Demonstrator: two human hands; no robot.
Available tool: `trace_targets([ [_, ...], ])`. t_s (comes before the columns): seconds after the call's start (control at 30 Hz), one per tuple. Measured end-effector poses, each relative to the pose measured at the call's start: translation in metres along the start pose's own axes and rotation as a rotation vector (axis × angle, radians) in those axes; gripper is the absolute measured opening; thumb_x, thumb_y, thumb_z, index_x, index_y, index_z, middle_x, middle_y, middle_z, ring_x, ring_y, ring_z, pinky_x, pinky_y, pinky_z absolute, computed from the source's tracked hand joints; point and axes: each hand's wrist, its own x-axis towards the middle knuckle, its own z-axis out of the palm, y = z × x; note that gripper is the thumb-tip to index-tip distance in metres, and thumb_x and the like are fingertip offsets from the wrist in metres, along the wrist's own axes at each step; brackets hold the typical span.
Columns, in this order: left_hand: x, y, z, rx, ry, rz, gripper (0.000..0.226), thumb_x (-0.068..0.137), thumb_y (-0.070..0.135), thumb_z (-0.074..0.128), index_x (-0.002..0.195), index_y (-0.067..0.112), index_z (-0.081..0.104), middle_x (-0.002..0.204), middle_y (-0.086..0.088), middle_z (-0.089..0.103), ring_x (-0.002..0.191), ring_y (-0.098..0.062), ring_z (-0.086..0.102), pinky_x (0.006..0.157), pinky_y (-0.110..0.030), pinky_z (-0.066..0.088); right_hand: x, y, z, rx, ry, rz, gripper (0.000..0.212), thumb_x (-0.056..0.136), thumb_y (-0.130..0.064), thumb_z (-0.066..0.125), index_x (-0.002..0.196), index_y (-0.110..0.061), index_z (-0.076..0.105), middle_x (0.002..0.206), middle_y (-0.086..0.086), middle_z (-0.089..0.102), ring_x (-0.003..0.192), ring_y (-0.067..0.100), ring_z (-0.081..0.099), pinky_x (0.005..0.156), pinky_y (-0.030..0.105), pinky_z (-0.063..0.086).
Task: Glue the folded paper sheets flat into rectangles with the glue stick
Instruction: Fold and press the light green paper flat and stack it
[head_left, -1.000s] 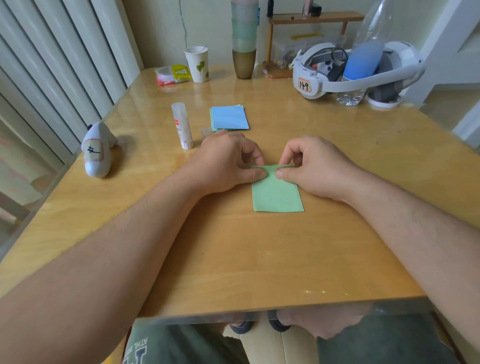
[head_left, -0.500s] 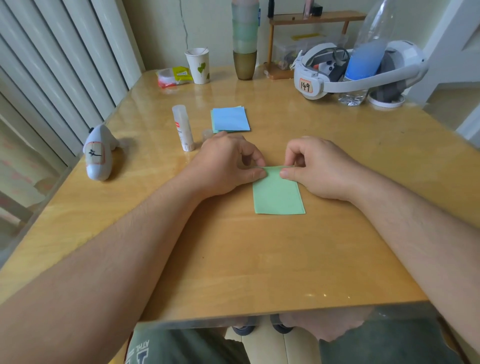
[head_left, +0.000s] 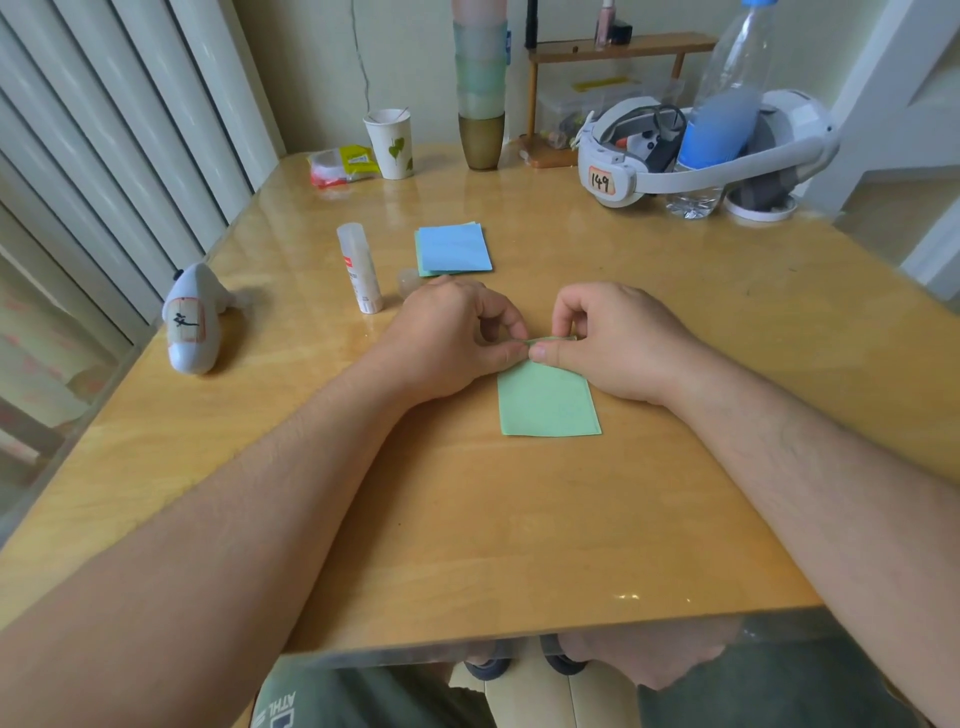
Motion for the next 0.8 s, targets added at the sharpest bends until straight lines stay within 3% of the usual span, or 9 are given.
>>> trace_targets([
  [0.17,-0.0009,-0.0036,-0.0020,0.011,0.001,-0.018,0.009,0.085,0.039,0.081,0.089,0.040,0.074,0.073,0.013,0.058,0.075,-0.005,0.051,0.069,-0.026,0.042,0.0000,0.0038,-0.0002,0.059,-0.006,0.003,0.021,0.086,-0.040,0.081,0.080,-0.026,0.066,0.074,-0.009,0.056,0.069,0.010,0.052,0.059,0.030,0.040],
  [0.37,-0.0013,-0.0054,-0.0020,0.018,-0.007,-0.041,0.006,0.087,0.037,0.080,0.091,0.038,0.077,0.071,0.013,0.057,0.071,-0.003,0.052,0.060,-0.012,0.034,0.0015,0.0097,-0.0019,0.103,-0.016,0.020,0.012,0.090,-0.026,0.080,0.081,-0.026,0.072,0.075,-0.008,0.054,0.068,0.011,0.050,0.059,0.029,0.039],
  [0.57,-0.0006,-0.0027,-0.0011,-0.001,-0.007,-0.012,0.007,0.087,0.035,0.081,0.088,0.039,0.075,0.069,0.012,0.056,0.070,-0.005,0.053,0.062,-0.015,0.039,0.0008,0.0069,-0.0017,0.058,-0.001,0.012,0.024,0.081,-0.046,0.084,0.078,-0.028,0.069,0.080,-0.009,0.061,0.076,0.009,0.057,0.065,0.029,0.047],
  [0.67,0.0010,-0.0001,-0.0003,0.012,-0.022,0.004,0.005,0.088,0.037,0.079,0.088,0.039,0.074,0.068,0.011,0.055,0.071,-0.007,0.053,0.061,-0.016,0.037,0.0041,0.0026,0.0032,-0.006,0.016,-0.016,0.031,0.078,-0.056,0.082,0.080,-0.031,0.065,0.085,-0.010,0.057,0.080,0.008,0.056,0.064,0.031,0.043],
  [0.8,0.0009,-0.0003,-0.0010,0.009,-0.026,-0.001,0.004,0.088,0.038,0.079,0.090,0.039,0.075,0.070,0.010,0.057,0.073,-0.006,0.053,0.062,-0.016,0.039,0.0061,0.0046,0.0049,0.006,0.042,-0.023,0.024,0.081,-0.051,0.082,0.082,-0.033,0.068,0.088,-0.008,0.053,0.079,0.010,0.055,0.065,0.031,0.043],
])
